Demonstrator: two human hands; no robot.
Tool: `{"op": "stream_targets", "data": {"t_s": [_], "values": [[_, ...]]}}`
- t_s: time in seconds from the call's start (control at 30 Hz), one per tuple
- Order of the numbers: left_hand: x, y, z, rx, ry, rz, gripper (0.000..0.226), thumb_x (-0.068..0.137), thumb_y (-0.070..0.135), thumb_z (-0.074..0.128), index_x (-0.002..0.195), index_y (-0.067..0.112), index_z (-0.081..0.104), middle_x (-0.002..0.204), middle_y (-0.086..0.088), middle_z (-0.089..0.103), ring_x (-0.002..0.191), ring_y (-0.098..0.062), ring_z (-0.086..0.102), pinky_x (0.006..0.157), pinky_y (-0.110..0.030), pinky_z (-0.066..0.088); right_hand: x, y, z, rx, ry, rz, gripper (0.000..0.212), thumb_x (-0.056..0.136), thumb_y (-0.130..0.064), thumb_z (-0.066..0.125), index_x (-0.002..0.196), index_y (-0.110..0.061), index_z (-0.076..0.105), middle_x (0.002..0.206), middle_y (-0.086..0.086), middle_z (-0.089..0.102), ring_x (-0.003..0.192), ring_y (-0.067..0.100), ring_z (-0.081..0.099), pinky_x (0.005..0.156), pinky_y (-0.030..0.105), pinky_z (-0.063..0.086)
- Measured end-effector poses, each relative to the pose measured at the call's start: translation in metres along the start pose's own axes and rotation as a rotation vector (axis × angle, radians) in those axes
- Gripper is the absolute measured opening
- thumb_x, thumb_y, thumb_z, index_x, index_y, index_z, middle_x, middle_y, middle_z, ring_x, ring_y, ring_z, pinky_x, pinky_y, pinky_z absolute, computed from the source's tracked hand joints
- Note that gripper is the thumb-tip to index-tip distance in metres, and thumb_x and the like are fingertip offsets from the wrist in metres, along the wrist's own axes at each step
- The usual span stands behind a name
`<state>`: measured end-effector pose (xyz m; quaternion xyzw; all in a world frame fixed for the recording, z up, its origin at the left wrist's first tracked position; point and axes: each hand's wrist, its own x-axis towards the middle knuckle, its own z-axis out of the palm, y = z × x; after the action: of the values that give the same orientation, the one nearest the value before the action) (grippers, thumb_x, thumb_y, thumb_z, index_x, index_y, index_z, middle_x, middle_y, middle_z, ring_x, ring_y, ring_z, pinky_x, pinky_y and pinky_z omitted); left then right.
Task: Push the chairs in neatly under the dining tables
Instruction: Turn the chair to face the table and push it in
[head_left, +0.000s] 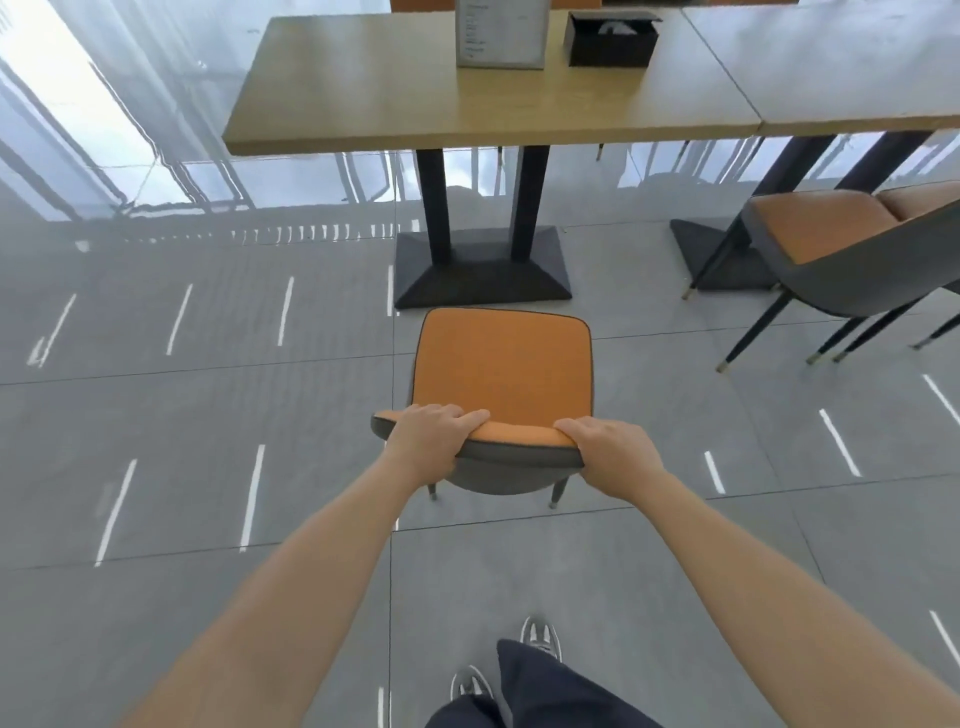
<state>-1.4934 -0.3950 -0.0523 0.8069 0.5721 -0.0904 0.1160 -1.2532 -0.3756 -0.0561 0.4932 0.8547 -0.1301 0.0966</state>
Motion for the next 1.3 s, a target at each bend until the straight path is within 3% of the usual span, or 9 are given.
{"op": "stream_targets", "data": {"t_s": [0.2,0.6,0.83,0.97,1.3], "values": [[0.046,-0.017,-0.008,-0.027,0.052,0.003,0.056,0.087,0.013,0.051,0.138,0.027,0.032,0.121,-0.004,0.059,0.107,-0.026,0.057,0.085,-0.038,0.046,0.043,0.026,-0.017,0.003,0.019,-0.007,0.039,0.089,-0.009,0.043,0.125,-0.024,0.044,0.115,0.004,0.061,0.095,0.028,0.060,0.072,0.038,0.052],[0.185,-0.077,-0.056,-0.064,0.037,-0.096,0.055,0.086,0.012,0.053,0.136,0.026,0.035,0.119,-0.004,0.060,0.106,-0.026,0.058,0.084,-0.037,0.047,0.196,0.100,-0.073,0.019,0.042,-0.093,0.041,0.087,-0.006,0.046,0.123,-0.025,0.047,0.112,0.003,0.062,0.095,0.028,0.061,0.065,0.033,0.046],[0.254,-0.102,-0.080,-0.088,0.029,-0.159,0.053,0.088,0.011,0.050,0.136,0.027,0.035,0.120,-0.005,0.059,0.107,-0.026,0.057,0.088,-0.040,0.047,0.267,0.134,-0.104,0.001,0.084,-0.100,0.038,0.088,-0.004,0.046,0.121,-0.023,0.049,0.110,0.005,0.064,0.094,0.028,0.060,0.074,0.035,0.045],[0.284,-0.117,-0.088,-0.085,0.038,-0.170,0.051,0.088,0.012,0.050,0.134,0.028,0.036,0.121,-0.004,0.059,0.108,-0.026,0.056,0.090,-0.040,0.046,0.299,0.144,-0.116,-0.020,0.095,-0.077,0.035,0.088,-0.005,0.046,0.117,-0.023,0.050,0.107,0.005,0.064,0.092,0.028,0.059,0.072,0.035,0.041],[0.305,-0.162,-0.101,-0.049,0.029,-0.154,0.049,0.090,0.011,0.050,0.134,0.029,0.038,0.124,-0.004,0.058,0.110,-0.025,0.055,0.094,-0.040,0.046,0.340,0.129,-0.123,0.008,0.096,-0.059,0.031,0.085,-0.006,0.049,0.112,-0.022,0.052,0.102,0.002,0.065,0.088,0.026,0.061,0.074,0.036,0.050]]}}
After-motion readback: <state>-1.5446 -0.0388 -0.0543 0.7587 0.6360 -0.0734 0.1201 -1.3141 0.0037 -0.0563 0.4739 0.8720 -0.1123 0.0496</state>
